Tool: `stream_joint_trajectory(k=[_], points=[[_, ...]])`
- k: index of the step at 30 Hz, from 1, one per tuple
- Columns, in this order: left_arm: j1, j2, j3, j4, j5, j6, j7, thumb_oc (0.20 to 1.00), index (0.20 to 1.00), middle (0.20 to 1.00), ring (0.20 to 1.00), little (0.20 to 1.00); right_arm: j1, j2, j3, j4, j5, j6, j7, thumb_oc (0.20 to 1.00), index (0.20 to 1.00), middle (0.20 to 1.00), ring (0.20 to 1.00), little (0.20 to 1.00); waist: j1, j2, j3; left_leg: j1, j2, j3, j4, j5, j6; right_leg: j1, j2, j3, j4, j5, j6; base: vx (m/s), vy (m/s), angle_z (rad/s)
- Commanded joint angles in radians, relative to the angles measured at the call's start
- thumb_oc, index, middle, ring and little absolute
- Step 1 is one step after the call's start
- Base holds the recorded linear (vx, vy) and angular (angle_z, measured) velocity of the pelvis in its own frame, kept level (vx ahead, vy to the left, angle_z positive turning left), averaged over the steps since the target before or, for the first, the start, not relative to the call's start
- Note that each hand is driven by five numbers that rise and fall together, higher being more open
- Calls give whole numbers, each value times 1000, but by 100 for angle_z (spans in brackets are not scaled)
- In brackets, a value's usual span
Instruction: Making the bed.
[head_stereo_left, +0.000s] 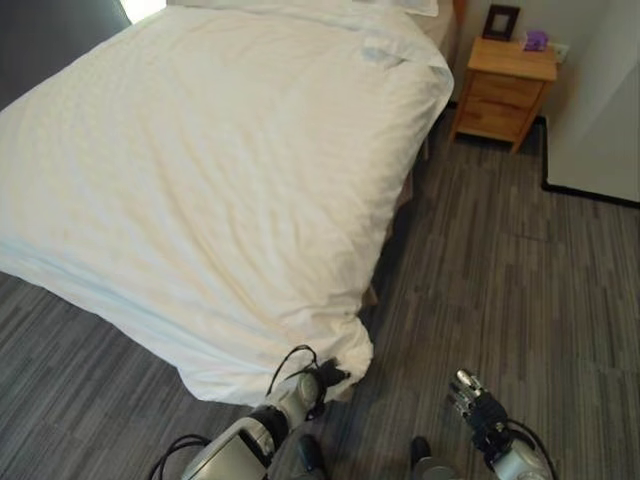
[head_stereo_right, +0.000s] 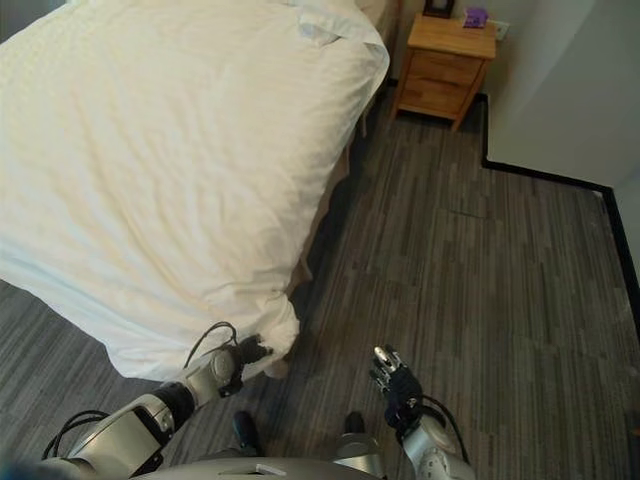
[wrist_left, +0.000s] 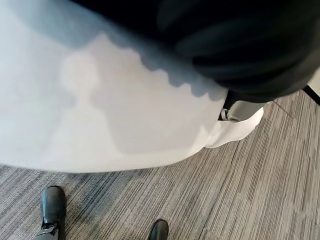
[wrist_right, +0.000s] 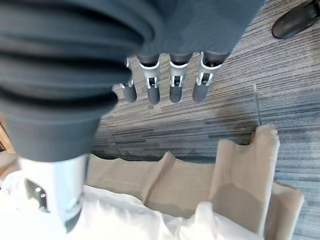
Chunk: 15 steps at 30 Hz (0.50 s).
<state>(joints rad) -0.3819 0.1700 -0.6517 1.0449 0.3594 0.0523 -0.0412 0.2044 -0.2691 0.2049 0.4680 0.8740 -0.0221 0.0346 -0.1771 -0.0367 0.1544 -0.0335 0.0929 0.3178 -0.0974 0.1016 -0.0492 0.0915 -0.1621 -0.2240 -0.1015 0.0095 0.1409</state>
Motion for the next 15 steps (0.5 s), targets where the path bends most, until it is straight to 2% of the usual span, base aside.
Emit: stream_joint_trajectory(k=[1, 3, 6, 7, 9, 10, 11, 12, 13, 15], points=[[-5, -152, -22, 61, -65, -41, -21, 1000, 1000, 1000, 1000, 1000, 11, -35, -34, -39, 17, -18, 10, 1000, 1000, 1000, 1000, 1000, 9, 32, 1, 54, -1, -35, 10, -42, -19, -86, 90, 55, 14, 45, -29, 21, 12, -4], [3, -133, -21, 24, -84, -46, -19, 1000, 1000, 1000, 1000, 1000, 13, -33, -43, -31, 18, -17, 7, 1000, 1000, 1000, 1000, 1000, 12, 35, -1, 57, -2, -36, 10, -45, -18, -83, 88, 53, 14, 45, -27, 0, 0, 0], [59, -67, 20, -102, -213, -60, -52, 1000, 1000, 1000, 1000, 1000, 14, -39, -72, -28, 8, -18, 13, 1000, 1000, 1000, 1000, 1000, 25, 47, -2, 58, -7, -45, 10, -44, -17, -76, 83, 44, 14, 45, -23, 12, 10, 0], [113, 13, 39, -237, -285, -62, -123, 1000, 1000, 1000, 1000, 1000, 23, -45, -106, -36, -3, -18, 22, 1000, 1000, 1000, 1000, 1000, 35, 59, -2, 57, -11, -51, 10, -43, -15, -72, 79, 37, 14, 45, -22, 30, 35, -2], [229, 167, 132, -483, -386, -67, -150, 1000, 1000, 1000, 1000, 1000, 37, -51, -151, -53, -25, -15, 35, 1000, 1000, 1000, 1000, 1000, 56, 73, 1, 54, -16, -63, 10, -40, -14, -67, 72, 22, 14, 47, -19, 10, 19, 0], [377, 278, 230, -667, -559, -80, -164, 1000, 1000, 1000, 1000, 1000, 37, -52, -183, -50, -54, -16, 46, 1000, 1000, 1000, 1000, 1000, 80, 87, 4, 50, -21, -75, 10, -35, -13, -65, 69, 12, 14, 47, -19, -4, 18, 4], [475, 328, 314, -742, -704, -73, -164, 1000, 1000, 1000, 1000, 1000, 37, -53, -191, -49, -86, -21, 54, 1000, 1000, 1000, 1000, 1000, 89, 91, 2, 47, -23, -81, 10, -30, -13, -65, 66, 6, 14, 48, -19, 0, 22, 14], [566, 419, 348, -846, -814, -67, -226, 1000, 1000, 1000, 1000, 1000, 35, -71, -209, -41, -129, -25, 66, 1000, 1000, 1000, 1000, 1000, 99, 103, -1, 44, -25, -88, 10, -27, -13, -63, 64, 0, 14, 47, -17, 3, 16, 29], [571, 423, 351, -852, -817, -63, -227, 1000, 1000, 1000, 1000, 1000, 35, -69, -208, -40, -129, -25, 67, 1000, 1000, 1000, 1000, 1000, 98, 102, -2, 44, -25, -89, 10, -27, -13, -62, 64, -1, 14, 46, -17, 12, 20, 38], [680, 559, 419, -983, -924, -46, -295, 1000, 1000, 1000, 1000, 1000, 35, -105, -208, -21, -172, -26, 101, 1000, 1000, 1000, 1000, 1000, 114, 113, -7, 51, -29, -94, 10, -28, -14, -53, 62, -7, 14, 44, -14, 29, 15, 34]])
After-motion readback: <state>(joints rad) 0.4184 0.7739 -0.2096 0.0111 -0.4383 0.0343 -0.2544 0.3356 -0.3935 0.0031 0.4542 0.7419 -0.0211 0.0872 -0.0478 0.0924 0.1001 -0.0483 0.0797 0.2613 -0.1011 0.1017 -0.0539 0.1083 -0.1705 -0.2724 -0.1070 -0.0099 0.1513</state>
